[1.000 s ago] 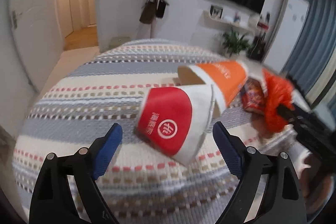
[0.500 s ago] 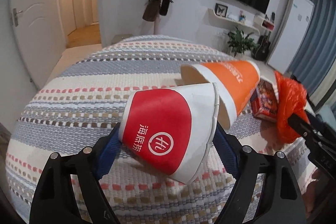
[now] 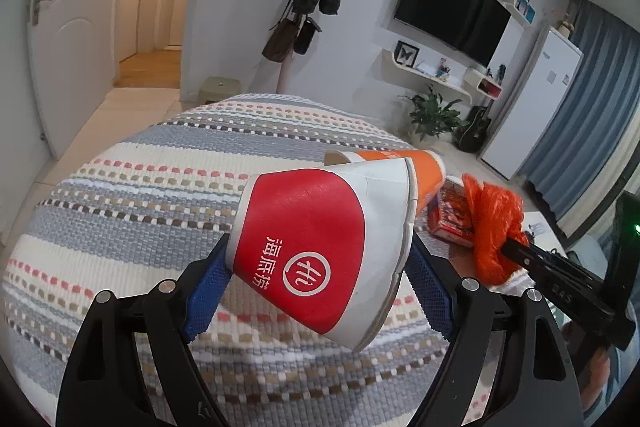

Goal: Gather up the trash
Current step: 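Grasp the red-white paper cup with the left tool while the right tool grasps the orange bag, then carry the paper cup and orange bag over the blue basket and release both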

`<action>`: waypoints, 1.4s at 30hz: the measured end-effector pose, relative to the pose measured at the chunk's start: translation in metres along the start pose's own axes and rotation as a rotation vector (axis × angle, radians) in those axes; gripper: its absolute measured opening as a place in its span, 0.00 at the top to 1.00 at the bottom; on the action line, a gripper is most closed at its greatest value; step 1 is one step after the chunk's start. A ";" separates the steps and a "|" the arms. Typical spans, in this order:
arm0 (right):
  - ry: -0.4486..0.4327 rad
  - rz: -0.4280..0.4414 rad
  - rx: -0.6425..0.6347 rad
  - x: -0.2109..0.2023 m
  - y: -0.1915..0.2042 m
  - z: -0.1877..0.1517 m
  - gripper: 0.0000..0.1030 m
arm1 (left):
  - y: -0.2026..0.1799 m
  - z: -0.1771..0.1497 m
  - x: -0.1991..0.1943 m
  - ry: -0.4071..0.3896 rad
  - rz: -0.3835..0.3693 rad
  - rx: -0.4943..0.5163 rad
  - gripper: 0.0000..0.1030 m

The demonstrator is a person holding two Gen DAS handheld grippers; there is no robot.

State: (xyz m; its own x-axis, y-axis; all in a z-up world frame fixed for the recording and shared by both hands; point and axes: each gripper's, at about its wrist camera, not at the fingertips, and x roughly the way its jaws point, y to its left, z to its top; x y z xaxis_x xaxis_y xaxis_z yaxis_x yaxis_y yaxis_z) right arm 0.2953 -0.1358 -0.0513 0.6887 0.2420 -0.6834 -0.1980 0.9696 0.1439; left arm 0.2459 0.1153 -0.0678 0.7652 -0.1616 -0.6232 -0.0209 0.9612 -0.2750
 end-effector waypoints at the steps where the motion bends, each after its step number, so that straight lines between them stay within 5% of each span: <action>1: -0.008 0.001 -0.023 -0.007 0.003 -0.003 0.78 | 0.000 -0.001 -0.002 -0.001 -0.008 0.000 0.22; 8: 0.071 0.016 -0.190 -0.034 0.018 -0.040 0.75 | -0.004 -0.009 -0.018 -0.024 -0.039 0.003 0.22; 12: 0.055 0.064 -0.155 -0.048 0.015 -0.043 0.30 | -0.007 -0.011 -0.024 -0.032 -0.044 0.007 0.22; 15: 0.030 0.103 -0.112 -0.056 0.018 -0.035 0.30 | -0.007 -0.012 -0.028 -0.038 -0.049 0.008 0.22; 19: 0.088 0.046 0.001 -0.034 0.019 -0.026 0.18 | -0.008 -0.015 -0.037 -0.046 -0.053 0.009 0.22; 26: 0.226 0.072 0.175 0.012 0.004 -0.035 0.20 | -0.012 -0.013 -0.043 -0.045 -0.039 0.038 0.22; 28: 0.202 0.084 0.164 0.010 0.004 -0.036 0.40 | -0.013 -0.013 -0.041 -0.038 -0.042 0.039 0.22; 31: 0.168 0.087 0.134 0.002 0.006 -0.033 0.58 | -0.015 -0.010 -0.037 -0.035 -0.046 0.038 0.22; 42: -0.057 0.038 0.085 -0.061 -0.013 0.001 0.62 | -0.073 0.020 -0.040 -0.078 -0.139 0.129 0.22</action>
State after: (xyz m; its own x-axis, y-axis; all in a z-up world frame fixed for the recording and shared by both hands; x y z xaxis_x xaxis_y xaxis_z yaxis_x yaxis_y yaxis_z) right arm 0.2564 -0.1629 -0.0111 0.7208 0.2778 -0.6351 -0.1664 0.9587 0.2306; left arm 0.2295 0.0561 -0.0082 0.8023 -0.2822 -0.5259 0.1674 0.9522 -0.2556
